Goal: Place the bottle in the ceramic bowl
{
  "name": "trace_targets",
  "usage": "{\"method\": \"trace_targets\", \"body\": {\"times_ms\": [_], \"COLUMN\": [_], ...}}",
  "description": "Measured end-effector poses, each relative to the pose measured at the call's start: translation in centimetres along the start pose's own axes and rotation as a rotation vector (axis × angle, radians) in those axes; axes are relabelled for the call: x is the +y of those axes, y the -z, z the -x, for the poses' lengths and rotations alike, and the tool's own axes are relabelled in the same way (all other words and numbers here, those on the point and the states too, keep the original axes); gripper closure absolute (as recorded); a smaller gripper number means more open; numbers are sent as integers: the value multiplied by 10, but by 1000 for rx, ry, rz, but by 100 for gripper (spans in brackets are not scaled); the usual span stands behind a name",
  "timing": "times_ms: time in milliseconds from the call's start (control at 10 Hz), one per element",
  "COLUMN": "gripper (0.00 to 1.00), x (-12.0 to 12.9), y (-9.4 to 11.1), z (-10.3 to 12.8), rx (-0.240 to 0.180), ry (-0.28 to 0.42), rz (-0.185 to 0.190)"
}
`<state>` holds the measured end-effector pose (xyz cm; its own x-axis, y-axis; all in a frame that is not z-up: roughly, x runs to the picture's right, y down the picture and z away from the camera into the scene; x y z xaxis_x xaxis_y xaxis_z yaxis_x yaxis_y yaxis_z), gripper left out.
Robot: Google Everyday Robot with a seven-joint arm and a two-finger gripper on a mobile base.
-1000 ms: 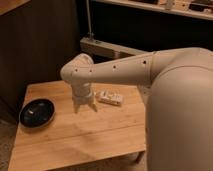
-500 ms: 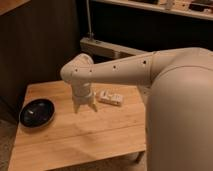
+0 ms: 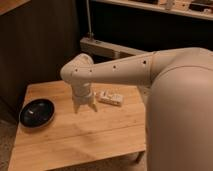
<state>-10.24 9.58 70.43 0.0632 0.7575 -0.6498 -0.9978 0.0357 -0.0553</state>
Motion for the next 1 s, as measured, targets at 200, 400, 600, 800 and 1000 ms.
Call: {"method": "trace_targets", "body": {"times_ms": [200,400,600,800,1000], "gripper": [35,35,35,35,35], "x": [0,-1,-15,-31,-37], "y": [0,1,17,33,47], "z": [0,1,12,28,35], "rx": [0,-7,-53,-82,-110], "ry": [0,2,45,216,465], "rz": [0,6,30,67,83]}}
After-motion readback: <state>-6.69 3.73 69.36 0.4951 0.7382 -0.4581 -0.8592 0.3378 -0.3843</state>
